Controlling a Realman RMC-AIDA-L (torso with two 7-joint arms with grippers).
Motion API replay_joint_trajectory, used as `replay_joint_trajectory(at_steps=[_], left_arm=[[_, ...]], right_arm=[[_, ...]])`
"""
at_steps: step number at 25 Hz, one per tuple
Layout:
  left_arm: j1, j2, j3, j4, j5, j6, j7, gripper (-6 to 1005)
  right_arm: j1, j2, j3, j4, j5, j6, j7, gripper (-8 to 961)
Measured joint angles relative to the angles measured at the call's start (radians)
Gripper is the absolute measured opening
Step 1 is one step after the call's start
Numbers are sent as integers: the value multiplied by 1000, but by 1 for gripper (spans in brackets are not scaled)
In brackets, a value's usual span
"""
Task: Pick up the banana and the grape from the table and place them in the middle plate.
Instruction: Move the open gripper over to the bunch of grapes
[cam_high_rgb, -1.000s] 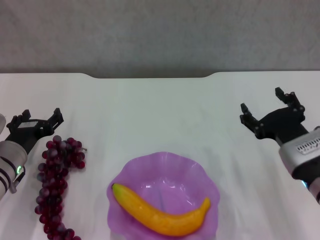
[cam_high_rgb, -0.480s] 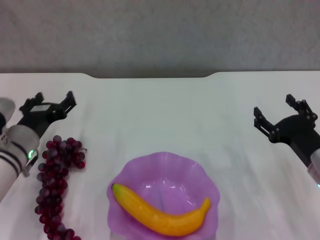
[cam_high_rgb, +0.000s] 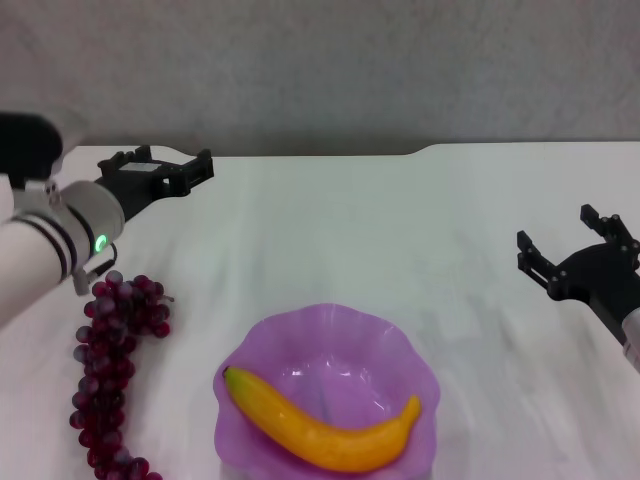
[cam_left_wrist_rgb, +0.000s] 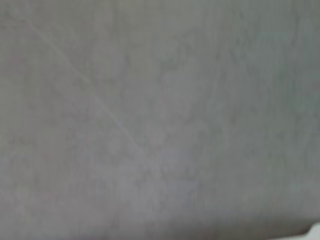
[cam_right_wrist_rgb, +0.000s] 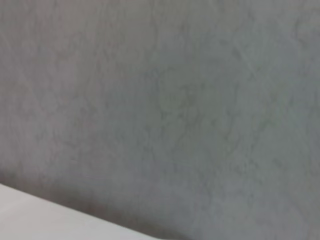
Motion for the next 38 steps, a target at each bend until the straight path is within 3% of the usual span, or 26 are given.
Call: replay_joint_trajectory(at_steps=[4, 7, 11, 15, 26, 38], left_arm=[[55, -61, -231, 265, 82, -446, 174, 894], [86, -102, -342, 427, 129, -710, 256, 894], [93, -103, -396, 575, 165, -1009, 270, 894], [68, -105, -407, 632, 253, -1203, 267, 894], [75, -107, -397, 562, 282, -1284, 315, 894], [35, -107, -430, 330, 244, -1191, 325, 892]], right_arm=[[8, -1, 0, 3, -6, 27, -1, 888], [15, 1, -6, 4, -9, 36, -2, 887], [18, 0, -14, 4, -9, 47, -2, 887], [25, -1, -17, 5, -9, 54, -2, 886], [30, -2, -22, -1, -6, 54, -2, 885], [36, -1, -21, -3, -3, 54, -1, 884]])
